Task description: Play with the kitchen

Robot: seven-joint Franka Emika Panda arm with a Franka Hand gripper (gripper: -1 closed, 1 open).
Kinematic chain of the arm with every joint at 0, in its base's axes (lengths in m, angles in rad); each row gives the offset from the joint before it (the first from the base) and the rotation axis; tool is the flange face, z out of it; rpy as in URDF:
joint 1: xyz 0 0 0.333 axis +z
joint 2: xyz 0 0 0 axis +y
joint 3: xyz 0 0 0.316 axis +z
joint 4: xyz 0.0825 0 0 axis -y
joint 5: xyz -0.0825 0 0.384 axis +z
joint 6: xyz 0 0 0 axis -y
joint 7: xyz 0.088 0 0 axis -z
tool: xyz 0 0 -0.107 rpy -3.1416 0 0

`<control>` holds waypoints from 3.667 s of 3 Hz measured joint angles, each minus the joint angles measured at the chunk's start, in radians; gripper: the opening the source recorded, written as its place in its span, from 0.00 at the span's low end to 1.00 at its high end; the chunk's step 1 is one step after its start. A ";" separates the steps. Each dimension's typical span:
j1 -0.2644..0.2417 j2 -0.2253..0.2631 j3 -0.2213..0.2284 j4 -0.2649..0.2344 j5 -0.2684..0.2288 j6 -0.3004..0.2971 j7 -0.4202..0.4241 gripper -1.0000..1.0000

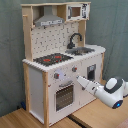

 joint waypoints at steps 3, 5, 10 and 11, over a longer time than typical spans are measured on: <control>0.122 0.000 -0.081 -0.101 -0.005 0.094 -0.272 1.00; 0.197 0.000 -0.191 -0.169 -0.026 0.155 -0.447 1.00; 0.255 -0.002 -0.489 -0.314 -0.231 0.395 -0.540 1.00; 0.188 -0.001 -0.489 -0.310 -0.294 0.437 -0.538 1.00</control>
